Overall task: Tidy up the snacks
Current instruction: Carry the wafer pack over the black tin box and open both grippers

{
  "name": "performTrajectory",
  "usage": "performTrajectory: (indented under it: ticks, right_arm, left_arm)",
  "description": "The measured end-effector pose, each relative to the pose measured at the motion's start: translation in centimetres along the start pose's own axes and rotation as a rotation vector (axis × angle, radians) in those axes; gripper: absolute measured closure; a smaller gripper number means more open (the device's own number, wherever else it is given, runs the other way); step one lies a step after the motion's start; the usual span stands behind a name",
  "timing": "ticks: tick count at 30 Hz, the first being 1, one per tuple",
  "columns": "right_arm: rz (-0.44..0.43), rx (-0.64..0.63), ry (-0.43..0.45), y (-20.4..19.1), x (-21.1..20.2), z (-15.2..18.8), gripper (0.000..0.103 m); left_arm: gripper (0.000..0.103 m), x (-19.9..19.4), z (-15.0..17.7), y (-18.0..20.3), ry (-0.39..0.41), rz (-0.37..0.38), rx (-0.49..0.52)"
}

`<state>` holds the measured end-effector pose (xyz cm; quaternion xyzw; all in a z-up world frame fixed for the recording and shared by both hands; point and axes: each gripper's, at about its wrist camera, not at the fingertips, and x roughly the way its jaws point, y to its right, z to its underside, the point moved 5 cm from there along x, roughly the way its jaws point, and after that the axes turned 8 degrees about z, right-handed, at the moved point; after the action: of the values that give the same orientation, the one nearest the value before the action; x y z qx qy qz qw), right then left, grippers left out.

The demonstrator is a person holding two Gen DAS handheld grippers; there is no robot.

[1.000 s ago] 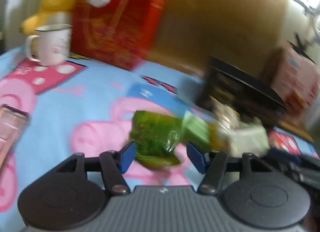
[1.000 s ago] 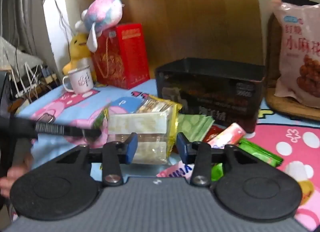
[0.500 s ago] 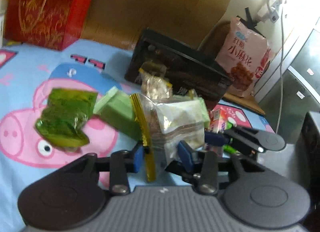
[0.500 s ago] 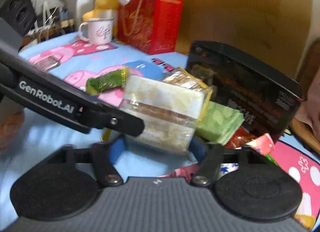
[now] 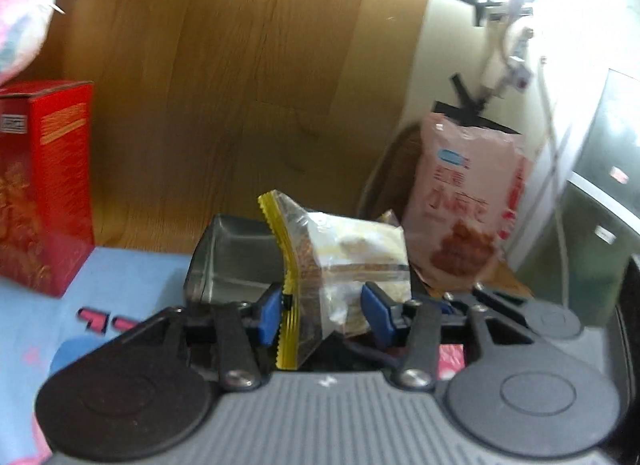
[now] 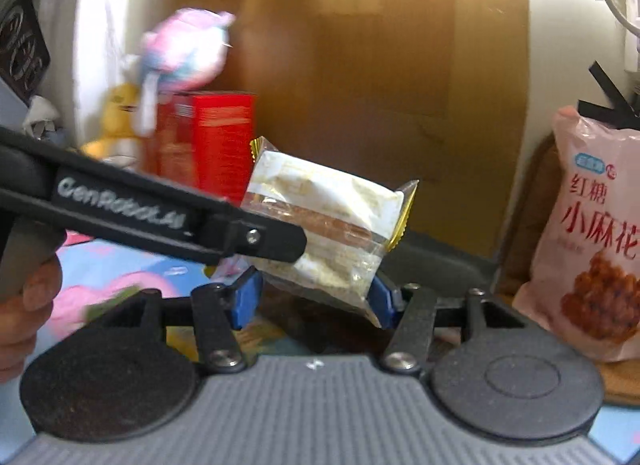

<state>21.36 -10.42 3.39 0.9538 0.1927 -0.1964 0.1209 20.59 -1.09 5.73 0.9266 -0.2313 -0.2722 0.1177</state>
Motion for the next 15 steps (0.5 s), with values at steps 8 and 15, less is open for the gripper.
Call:
performTrajectory:
  ticks: [8, 15]
  right_arm:
    - [0.079, 0.186, 0.122, 4.7, -2.7, 2.4, 0.027]
    - [0.015, 0.440, -0.023, 9.5, -0.3, 4.4, 0.044]
  left_arm:
    - [0.045, 0.5, -1.4, -5.2, 0.082, -0.226, -0.044]
    - [0.053, 3.2, 1.0, -7.4, -0.046, -0.196, -0.173]
